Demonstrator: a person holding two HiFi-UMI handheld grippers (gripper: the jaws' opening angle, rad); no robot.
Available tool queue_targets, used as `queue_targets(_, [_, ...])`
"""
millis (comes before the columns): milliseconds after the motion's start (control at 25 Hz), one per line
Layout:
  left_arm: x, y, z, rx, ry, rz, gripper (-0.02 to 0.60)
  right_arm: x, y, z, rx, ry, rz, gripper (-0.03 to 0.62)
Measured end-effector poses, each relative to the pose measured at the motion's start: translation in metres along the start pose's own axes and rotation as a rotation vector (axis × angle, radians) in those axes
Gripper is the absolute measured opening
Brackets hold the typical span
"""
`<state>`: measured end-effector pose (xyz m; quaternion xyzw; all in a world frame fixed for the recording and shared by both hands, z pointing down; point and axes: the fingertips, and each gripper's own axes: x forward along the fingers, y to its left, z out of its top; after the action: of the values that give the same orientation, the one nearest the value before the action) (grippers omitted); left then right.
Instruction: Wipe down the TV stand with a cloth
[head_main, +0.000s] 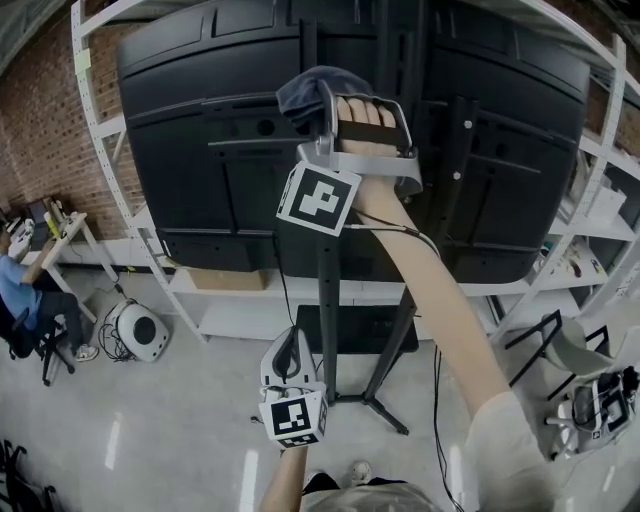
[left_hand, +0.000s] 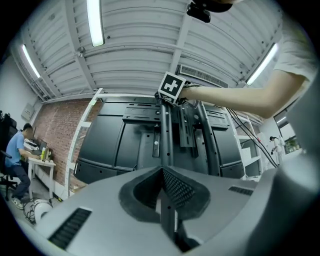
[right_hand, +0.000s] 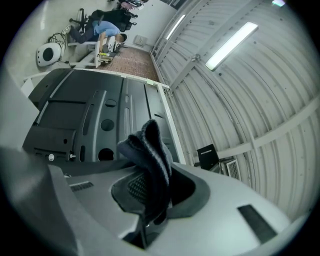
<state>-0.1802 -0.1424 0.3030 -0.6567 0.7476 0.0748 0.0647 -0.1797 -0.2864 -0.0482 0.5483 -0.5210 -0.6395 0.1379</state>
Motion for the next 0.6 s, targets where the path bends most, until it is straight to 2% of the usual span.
queue_targets(200, [0.012,0.010,0.007,-0.005,-0.016,-0.112,0.015,0.001,0.006,0.003,-0.021,0.033,0.015,0.058])
queue_targets(320, [0.011,0.023,0.009,0.005,-0.005,-0.177,0.015,0.000,0.010,-0.005,-0.099,0.108,-0.003,0.058])
queue_targets(400, [0.012,0.035,0.008,0.002,0.003,-0.202,0.015,-0.002,0.011,-0.011,-0.134,0.151,-0.011,0.058])
queue_targets(600, [0.013,0.047,0.009,-0.017,0.005,-0.235,0.015,-0.010,0.018,-0.013,-0.143,0.187,0.006,0.057])
